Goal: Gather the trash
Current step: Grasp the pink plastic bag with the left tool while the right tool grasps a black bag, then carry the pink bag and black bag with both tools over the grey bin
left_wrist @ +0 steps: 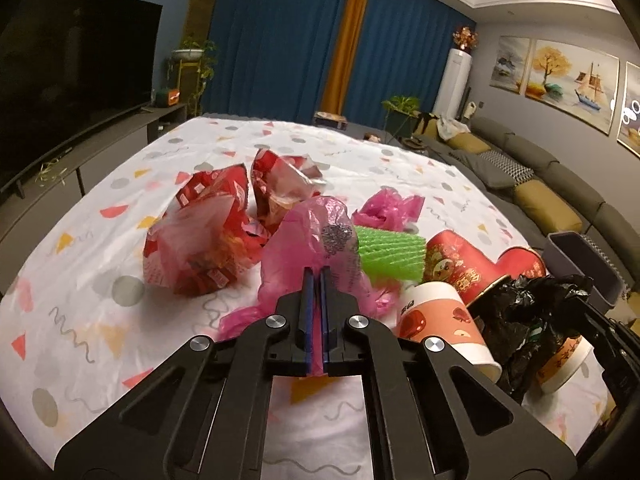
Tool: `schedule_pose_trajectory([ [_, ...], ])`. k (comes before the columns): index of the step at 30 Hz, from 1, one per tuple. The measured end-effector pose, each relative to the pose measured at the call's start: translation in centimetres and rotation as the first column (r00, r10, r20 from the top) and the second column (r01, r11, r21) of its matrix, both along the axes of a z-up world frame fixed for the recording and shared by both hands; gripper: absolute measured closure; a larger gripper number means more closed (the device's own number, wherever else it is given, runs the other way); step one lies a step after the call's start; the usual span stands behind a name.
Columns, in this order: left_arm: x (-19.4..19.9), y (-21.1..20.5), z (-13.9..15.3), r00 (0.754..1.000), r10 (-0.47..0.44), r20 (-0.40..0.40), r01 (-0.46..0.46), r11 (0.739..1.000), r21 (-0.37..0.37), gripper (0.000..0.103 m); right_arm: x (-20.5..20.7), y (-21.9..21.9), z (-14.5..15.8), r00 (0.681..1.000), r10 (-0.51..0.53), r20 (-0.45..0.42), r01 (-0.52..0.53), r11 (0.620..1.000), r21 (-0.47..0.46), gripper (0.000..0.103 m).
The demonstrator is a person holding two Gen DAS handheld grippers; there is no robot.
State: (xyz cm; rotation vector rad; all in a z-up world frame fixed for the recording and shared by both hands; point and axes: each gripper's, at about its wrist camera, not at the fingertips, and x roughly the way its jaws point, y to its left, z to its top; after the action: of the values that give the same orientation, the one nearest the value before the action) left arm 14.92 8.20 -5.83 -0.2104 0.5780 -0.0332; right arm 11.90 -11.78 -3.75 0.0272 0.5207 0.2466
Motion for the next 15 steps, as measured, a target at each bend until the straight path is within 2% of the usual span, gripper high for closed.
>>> schedule_pose_trajectory([
  [3,-0.7,0.3,1.0,1.000,-0.001,0.028,0.001,1.000,-0.012,0.102,-0.4,-0.3,0.6,1.000,-0.007,0.021,0.007,1.000,0.005,0.102],
  [7,-2.4,0.3,3.6,0.994,-0.010,0.111,0.012,1.000,-0.020,0.102,-1.0,-0.8,1.6,0.998,-0.019,0.057,0.018,1.000,0.018,0.102],
  [15,-5.3,-0.3,8.6,0.965,-0.044,0.258,0.050,0.999,-0.016,0.102,-2.4,-2.0,4.0,0.990,-0.036,0.137,0.030,0.999,0.045,0.102],
])
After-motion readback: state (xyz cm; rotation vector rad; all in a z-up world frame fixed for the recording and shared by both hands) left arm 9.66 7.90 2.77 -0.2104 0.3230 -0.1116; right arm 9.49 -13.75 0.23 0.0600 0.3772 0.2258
